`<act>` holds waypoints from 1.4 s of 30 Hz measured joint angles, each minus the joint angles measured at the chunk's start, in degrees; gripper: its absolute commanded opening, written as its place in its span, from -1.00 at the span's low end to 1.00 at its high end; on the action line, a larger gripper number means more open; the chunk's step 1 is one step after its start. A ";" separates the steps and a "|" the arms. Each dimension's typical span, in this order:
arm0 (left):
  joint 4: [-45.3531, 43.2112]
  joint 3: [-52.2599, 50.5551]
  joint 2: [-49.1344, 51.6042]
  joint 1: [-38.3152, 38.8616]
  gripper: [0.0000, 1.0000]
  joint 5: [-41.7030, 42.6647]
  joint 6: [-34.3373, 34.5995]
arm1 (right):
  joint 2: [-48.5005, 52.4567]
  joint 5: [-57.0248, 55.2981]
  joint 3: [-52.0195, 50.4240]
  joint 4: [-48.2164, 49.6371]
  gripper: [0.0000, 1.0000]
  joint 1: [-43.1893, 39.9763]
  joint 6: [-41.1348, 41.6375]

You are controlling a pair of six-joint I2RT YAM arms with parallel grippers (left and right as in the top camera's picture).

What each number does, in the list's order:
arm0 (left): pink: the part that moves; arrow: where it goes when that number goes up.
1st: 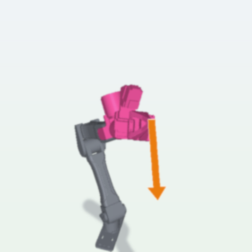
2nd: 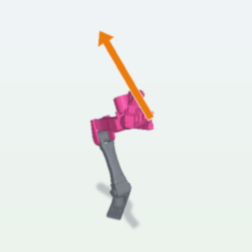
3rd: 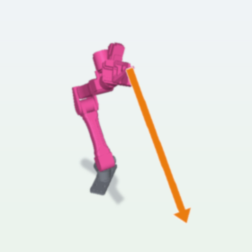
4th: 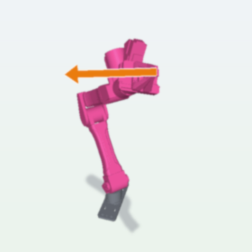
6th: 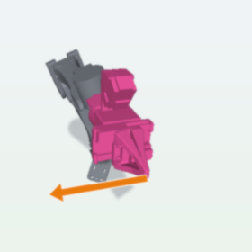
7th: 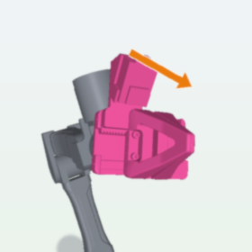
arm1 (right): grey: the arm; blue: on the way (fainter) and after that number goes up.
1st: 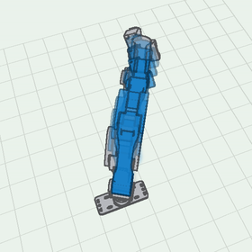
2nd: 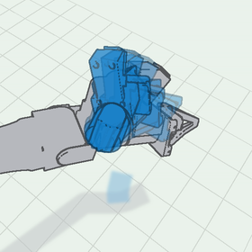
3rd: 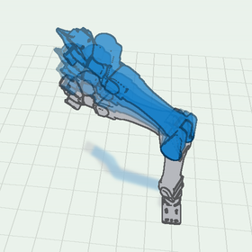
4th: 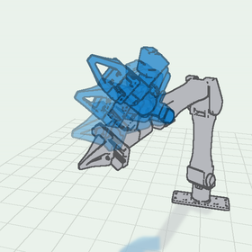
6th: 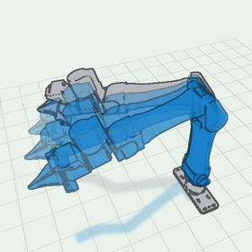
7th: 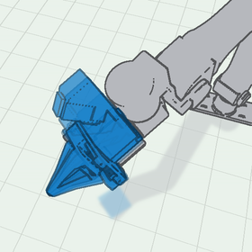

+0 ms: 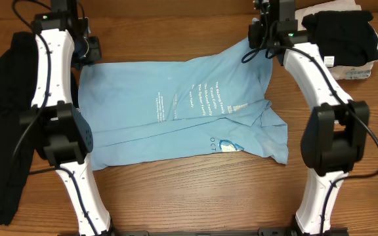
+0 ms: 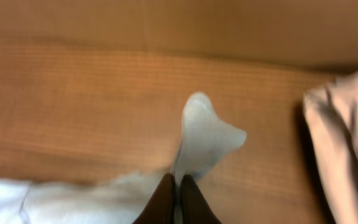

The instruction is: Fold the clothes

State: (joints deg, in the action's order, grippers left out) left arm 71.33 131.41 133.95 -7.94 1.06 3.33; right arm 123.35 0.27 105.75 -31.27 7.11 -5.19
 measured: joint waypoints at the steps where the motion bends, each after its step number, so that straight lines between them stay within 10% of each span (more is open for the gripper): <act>1: 1.18 0.00 -0.90 0.00 -0.92 0.04 0.15 | -0.87 0.26 -0.02 -2.25 -0.92 0.00 0.07; 17: 22.53 0.61 -8.28 0.00 -0.91 -1.14 1.03 | -14.78 7.06 -0.52 -36.24 -0.92 -0.61 5.66; 36: 24.85 -24.96 -8.94 0.00 -0.92 -10.34 3.23 | -14.75 8.52 -28.37 -38.18 -0.92 -7.06 7.93; 38: 24.61 -26.45 -8.94 0.00 -0.92 -10.97 3.80 | -14.75 8.50 -30.14 -37.81 -0.78 -7.08 8.20; 40: 24.30 -27.23 -8.94 0.00 -0.88 -11.30 4.11 | -14.75 8.48 -30.91 -37.68 -0.11 -7.13 8.48; 42: 24.26 -27.98 -8.94 0.00 -0.46 -11.56 4.28 | -14.75 8.50 -30.95 -37.62 0.05 -7.26 9.27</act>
State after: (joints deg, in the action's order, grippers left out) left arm 95.59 103.44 125.01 -7.94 -10.50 7.62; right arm 108.60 8.78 74.81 -68.88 -0.14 4.08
